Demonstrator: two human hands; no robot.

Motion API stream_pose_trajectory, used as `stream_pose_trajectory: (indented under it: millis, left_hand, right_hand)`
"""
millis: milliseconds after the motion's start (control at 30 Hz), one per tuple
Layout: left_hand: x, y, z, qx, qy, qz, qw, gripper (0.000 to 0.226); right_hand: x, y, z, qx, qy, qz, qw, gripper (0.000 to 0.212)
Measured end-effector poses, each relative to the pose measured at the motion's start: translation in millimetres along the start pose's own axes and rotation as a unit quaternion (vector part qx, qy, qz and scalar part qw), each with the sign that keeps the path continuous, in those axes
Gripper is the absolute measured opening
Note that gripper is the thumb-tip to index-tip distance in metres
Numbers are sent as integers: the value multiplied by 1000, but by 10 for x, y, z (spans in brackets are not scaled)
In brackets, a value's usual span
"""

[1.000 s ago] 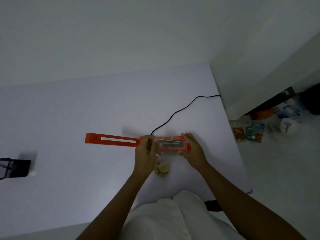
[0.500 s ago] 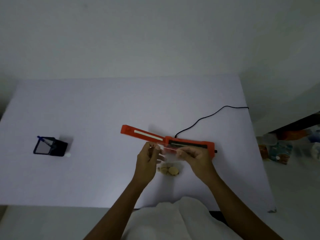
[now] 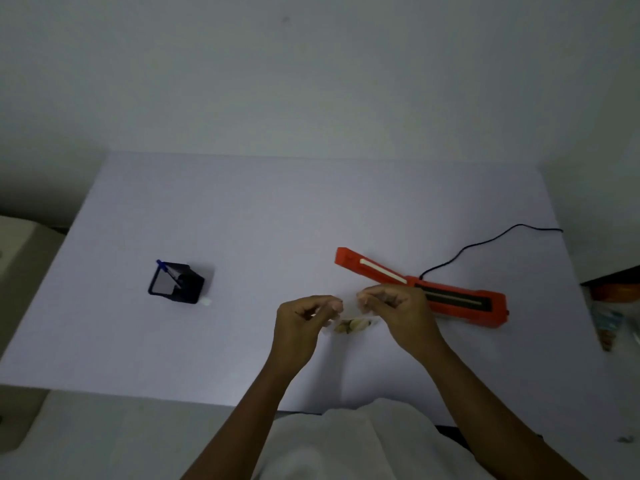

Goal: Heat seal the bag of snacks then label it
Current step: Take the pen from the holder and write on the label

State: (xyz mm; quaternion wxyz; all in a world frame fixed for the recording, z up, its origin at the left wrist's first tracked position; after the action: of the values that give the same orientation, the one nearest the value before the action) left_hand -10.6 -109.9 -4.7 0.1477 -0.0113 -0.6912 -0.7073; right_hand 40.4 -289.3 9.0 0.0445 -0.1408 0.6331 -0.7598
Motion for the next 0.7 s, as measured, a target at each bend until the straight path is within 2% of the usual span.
stream_pose_trajectory:
  millis: [133,267,400,533,700]
  left_hand:
    - [-44,112,590,9,-23,-3,1000,13]
    - [-118,130,1072,-11,-71,15,997,14]
    - [-88,-21,1453,-28,-113,56,992,11]
    - [-166,-194,1643,-34,-130,89,987,11]
    - [-550,-432,1558,-34,-133,135,981,12]
  right_hand:
    - [-71,-206,-533,0,-1,-4,1000,20]
    - [-92,-277,-1000,19,-18,-2,1000,11]
    - [-6,-139,-1414,-12,-51,-65,996,11]
    - [-17,-8,-1666,-44,-68,-127,989,12]
    - [-310,230,-1656,-54,-20,-174,983,12]
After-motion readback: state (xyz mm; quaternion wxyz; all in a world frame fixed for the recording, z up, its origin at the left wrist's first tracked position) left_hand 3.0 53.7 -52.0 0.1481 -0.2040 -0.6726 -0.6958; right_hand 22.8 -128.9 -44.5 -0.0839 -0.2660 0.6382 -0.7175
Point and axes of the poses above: each hand's wrist, its own x-axis away from the middle knuckle, its own z-axis out of the back of the hand, y = z × x, the point moved 8 cm from there along -x, towards the middle knuckle, and after that the axes turned 2 degrees about x, right-handed, at the moved point
